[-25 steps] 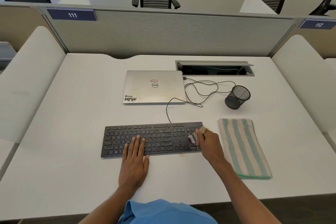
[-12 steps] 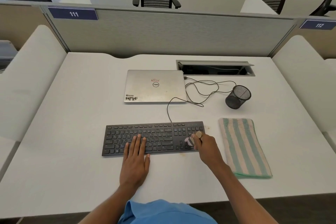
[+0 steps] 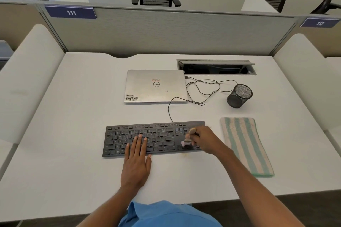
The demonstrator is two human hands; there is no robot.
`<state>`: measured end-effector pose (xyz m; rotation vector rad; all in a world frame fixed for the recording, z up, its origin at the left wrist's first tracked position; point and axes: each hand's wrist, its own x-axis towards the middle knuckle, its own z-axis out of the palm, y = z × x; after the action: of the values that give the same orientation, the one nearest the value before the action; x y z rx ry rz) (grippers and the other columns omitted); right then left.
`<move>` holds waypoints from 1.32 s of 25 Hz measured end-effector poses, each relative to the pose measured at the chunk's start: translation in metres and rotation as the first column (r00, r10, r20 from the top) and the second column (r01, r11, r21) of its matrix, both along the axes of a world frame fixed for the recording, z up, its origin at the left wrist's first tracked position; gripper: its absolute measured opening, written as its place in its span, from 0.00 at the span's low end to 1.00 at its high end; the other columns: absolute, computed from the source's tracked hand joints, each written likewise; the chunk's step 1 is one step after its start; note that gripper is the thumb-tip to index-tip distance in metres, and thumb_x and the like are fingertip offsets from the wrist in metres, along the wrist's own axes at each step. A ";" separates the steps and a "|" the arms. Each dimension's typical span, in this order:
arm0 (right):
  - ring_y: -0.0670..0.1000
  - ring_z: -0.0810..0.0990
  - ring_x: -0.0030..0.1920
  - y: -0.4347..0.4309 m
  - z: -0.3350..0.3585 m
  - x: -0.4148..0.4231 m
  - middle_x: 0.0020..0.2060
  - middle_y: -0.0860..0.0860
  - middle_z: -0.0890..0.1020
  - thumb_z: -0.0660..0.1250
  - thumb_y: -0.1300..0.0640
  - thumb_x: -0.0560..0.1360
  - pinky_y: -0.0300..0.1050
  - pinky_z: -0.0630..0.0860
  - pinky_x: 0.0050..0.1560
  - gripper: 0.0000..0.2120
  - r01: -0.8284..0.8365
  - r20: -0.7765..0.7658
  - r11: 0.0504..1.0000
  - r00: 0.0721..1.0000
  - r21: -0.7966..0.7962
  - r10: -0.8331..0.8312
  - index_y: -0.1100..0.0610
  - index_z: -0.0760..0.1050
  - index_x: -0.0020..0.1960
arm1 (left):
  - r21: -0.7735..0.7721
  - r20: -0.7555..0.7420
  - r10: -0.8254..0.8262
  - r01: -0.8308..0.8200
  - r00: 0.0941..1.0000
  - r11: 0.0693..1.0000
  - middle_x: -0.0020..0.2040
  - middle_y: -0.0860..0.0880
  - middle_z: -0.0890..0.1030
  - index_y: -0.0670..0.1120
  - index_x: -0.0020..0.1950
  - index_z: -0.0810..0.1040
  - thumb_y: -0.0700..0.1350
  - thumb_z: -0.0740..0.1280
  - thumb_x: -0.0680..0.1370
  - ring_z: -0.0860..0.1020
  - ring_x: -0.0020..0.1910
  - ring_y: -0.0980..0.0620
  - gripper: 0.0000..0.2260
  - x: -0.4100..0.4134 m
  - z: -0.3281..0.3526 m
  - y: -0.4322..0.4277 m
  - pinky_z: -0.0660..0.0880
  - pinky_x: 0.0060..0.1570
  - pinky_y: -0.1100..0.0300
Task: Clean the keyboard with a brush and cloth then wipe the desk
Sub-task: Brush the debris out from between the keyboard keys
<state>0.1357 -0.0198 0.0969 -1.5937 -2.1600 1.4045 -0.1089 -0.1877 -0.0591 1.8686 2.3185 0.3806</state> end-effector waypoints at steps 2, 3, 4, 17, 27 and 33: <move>0.44 0.76 0.30 0.002 -0.002 0.010 0.31 0.47 0.81 0.65 0.60 0.81 0.39 0.71 0.34 0.09 0.041 0.026 0.999 0.999 -0.010 -0.041 0.61 0.82 0.47 | -0.001 -0.003 -0.001 0.001 1.000 1.000 0.87 0.46 0.51 0.45 0.87 0.52 0.52 0.54 0.85 0.48 0.86 0.48 0.31 0.000 0.000 0.000 0.50 0.83 0.42; 0.42 0.75 0.29 0.003 -0.003 0.014 0.31 0.48 0.81 0.66 0.59 0.81 0.39 0.72 0.33 0.09 0.051 0.049 0.999 0.997 0.004 -0.052 0.59 0.83 0.47 | -0.002 -0.001 0.000 0.000 1.000 1.000 0.87 0.46 0.51 0.45 0.87 0.52 0.52 0.54 0.85 0.48 0.86 0.48 0.30 0.000 0.001 0.000 0.50 0.83 0.42; 0.40 0.75 0.27 0.003 -0.003 0.017 0.30 0.48 0.81 0.66 0.58 0.81 0.37 0.72 0.32 0.09 0.047 0.076 0.998 0.996 0.030 -0.050 0.58 0.84 0.46 | -0.003 0.002 0.000 0.000 1.000 1.000 0.87 0.46 0.51 0.46 0.87 0.52 0.52 0.55 0.85 0.47 0.86 0.48 0.30 0.000 0.002 0.000 0.50 0.83 0.42; 0.40 0.77 0.28 0.011 -0.001 0.022 0.30 0.48 0.82 0.66 0.58 0.81 0.34 0.72 0.33 0.10 0.039 0.128 0.996 0.991 0.080 -0.049 0.54 0.81 0.42 | 0.015 0.006 -0.003 0.003 1.000 1.000 0.87 0.47 0.52 0.45 0.87 0.53 0.53 0.53 0.85 0.48 0.86 0.48 0.30 0.000 0.002 -0.001 0.47 0.83 0.43; 0.39 0.76 0.28 0.008 0.004 0.011 0.28 0.39 0.81 0.63 0.59 0.82 0.30 0.70 0.31 0.11 -0.006 0.127 0.999 0.992 0.050 -0.001 0.59 0.82 0.45 | 0.005 0.011 -0.004 0.004 1.000 1.000 0.87 0.46 0.52 0.45 0.87 0.53 0.52 0.53 0.85 0.48 0.86 0.48 0.30 -0.001 0.002 0.000 0.47 0.83 0.43; 0.43 0.79 0.29 0.015 0.008 0.028 0.29 0.48 0.80 0.65 0.59 0.81 0.42 0.78 0.36 0.11 0.059 0.170 0.995 0.983 0.086 -0.073 0.62 0.81 0.43 | 0.003 0.011 0.001 -0.001 1.000 1.000 0.87 0.47 0.51 0.46 0.87 0.51 0.53 0.53 0.85 0.48 0.86 0.48 0.31 0.001 0.003 -0.001 0.47 0.83 0.43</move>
<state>0.1634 -0.0051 0.1051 -1.7999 -2.2020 1.1840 -0.1083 -0.1885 -0.0562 1.8617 2.3130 0.3941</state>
